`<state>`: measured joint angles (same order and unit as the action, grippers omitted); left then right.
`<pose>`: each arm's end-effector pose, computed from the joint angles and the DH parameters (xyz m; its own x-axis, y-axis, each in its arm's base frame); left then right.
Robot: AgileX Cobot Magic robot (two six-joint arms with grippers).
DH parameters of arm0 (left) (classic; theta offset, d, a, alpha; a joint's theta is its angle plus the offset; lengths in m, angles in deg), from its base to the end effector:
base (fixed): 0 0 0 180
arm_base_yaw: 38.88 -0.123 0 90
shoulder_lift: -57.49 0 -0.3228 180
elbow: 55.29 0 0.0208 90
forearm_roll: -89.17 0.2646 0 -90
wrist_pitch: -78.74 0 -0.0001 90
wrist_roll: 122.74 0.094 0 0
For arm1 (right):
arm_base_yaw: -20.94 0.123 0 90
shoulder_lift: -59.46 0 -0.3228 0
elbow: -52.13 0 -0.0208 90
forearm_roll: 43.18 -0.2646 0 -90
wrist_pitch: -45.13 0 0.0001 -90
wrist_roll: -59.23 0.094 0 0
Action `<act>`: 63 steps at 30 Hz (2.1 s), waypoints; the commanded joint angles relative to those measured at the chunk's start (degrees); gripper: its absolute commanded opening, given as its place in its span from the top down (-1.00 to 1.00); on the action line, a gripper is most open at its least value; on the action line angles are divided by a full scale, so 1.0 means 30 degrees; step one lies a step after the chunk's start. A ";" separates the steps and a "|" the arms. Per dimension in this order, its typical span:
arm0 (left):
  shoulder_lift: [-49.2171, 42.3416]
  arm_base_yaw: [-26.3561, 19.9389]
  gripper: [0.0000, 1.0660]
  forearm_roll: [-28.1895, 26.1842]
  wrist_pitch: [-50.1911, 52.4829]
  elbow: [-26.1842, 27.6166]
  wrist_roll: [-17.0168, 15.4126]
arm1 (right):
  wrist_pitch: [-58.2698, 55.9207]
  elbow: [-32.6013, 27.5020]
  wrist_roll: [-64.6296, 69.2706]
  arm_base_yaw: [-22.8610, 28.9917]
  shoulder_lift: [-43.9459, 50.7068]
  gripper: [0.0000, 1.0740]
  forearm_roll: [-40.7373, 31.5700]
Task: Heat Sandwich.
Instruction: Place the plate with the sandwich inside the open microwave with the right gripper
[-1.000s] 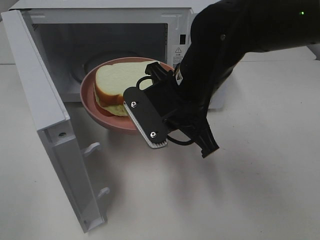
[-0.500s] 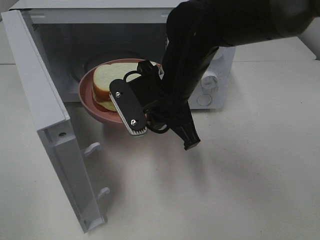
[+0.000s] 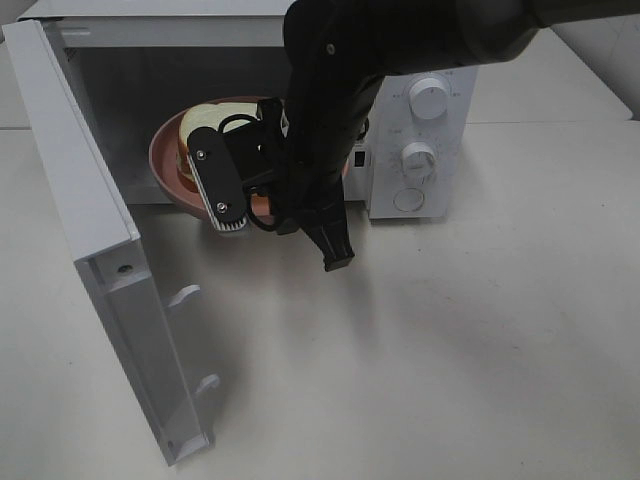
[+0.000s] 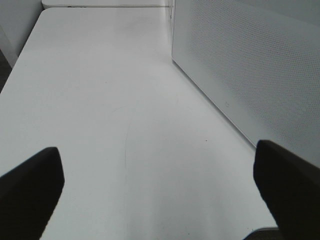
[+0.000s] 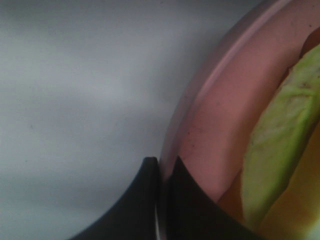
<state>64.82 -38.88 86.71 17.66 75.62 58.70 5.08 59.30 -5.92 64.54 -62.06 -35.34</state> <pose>-0.0279 -0.0035 0.2844 -0.4613 0.0044 -0.8873 0.0353 0.9993 -0.0135 0.3382 0.3107 0.2237 0.4136 -0.9081 -0.0661 -0.8295 -0.3459 -0.4384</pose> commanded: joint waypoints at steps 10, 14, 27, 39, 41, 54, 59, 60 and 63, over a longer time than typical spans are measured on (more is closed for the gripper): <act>0.0019 0.0019 -0.83 -0.0038 -0.0038 0.0172 0.0038 | -0.0344 0.3552 0.1241 0.0000 -0.2330 1.00 0.0783; 0.0019 0.0019 -0.83 -0.0038 -0.0038 0.0172 0.0038 | -0.0707 0.4641 0.1451 0.0000 -0.2979 1.00 0.0840; 0.0019 0.0019 -0.83 -0.0038 -0.0038 0.0172 0.0038 | -0.1681 0.8098 0.2807 -0.0019 -0.4966 1.00 0.1757; 0.0019 0.0019 -0.83 0.0000 -0.0038 0.0172 0.0038 | -0.1662 0.9931 0.2712 -0.0076 -0.6513 1.00 0.2082; 0.0019 0.0019 -0.83 0.0000 -0.0038 0.0172 0.0038 | -0.1642 1.0103 0.2693 -0.0076 -0.6742 1.00 0.2235; 0.0019 0.0019 -0.83 0.0000 -0.0038 0.0172 0.0038 | -0.1375 1.0562 0.1356 -0.0936 -0.7315 1.00 0.2311; 0.0019 0.0019 -0.83 0.0000 -0.0038 0.0172 0.0038 | -0.1031 1.0562 0.0859 -0.0993 -0.7315 0.99 0.2330; 0.0019 0.0019 -0.83 0.0000 -0.0038 0.0172 0.0038 | -0.1031 1.0562 0.0859 -0.0993 -0.7315 0.99 0.2330; 0.0019 0.0019 -0.83 0.0000 -0.0038 0.0172 0.0038 | -0.0936 1.0562 0.0688 -0.1165 -0.7334 0.96 0.2330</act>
<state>64.82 -38.88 86.71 17.66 75.62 58.70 0.50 90.36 -2.94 61.45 -84.24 -29.20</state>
